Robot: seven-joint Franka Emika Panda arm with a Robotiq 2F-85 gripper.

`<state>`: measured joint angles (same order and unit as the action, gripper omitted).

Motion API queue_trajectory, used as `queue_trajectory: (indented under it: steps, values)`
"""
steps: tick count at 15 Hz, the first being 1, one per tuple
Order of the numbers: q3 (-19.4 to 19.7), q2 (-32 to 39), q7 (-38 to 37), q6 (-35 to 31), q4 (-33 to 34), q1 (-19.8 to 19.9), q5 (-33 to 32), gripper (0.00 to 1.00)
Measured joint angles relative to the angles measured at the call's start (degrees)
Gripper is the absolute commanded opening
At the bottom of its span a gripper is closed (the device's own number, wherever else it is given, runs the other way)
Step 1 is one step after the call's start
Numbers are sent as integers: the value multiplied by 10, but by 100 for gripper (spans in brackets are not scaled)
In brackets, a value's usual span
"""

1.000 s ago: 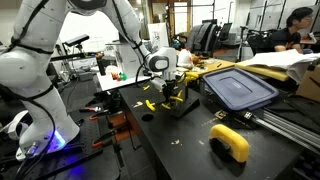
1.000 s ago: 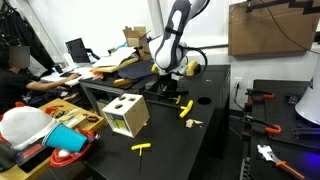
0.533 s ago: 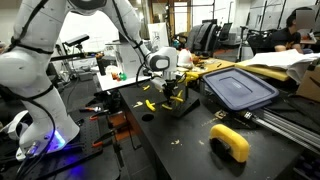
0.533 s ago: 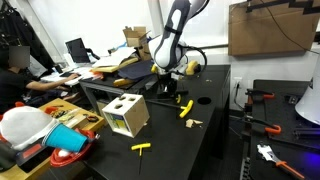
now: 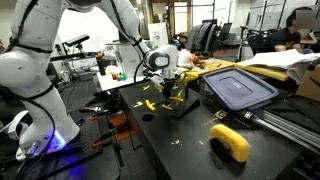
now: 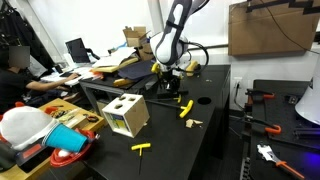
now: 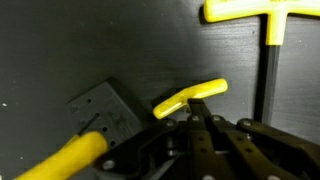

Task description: Pick the longest yellow and black object standing and place it in between the stand and the yellow and black object laying on the table, pick the yellow and black object closest to the stand and move it to the left over the other yellow and black object

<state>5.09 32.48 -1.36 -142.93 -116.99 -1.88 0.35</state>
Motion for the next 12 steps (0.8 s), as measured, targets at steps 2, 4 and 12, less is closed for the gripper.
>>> queue_trajectory:
  steps: [2, 4, 12]
  values:
    - [1, -12, 0, 0, -12, 0, -19, 40]
    - [1, -18, 1, 0, -20, -1, -52, 56]
    - [-18, -17, 34, 17, -29, -4, -109, 100]
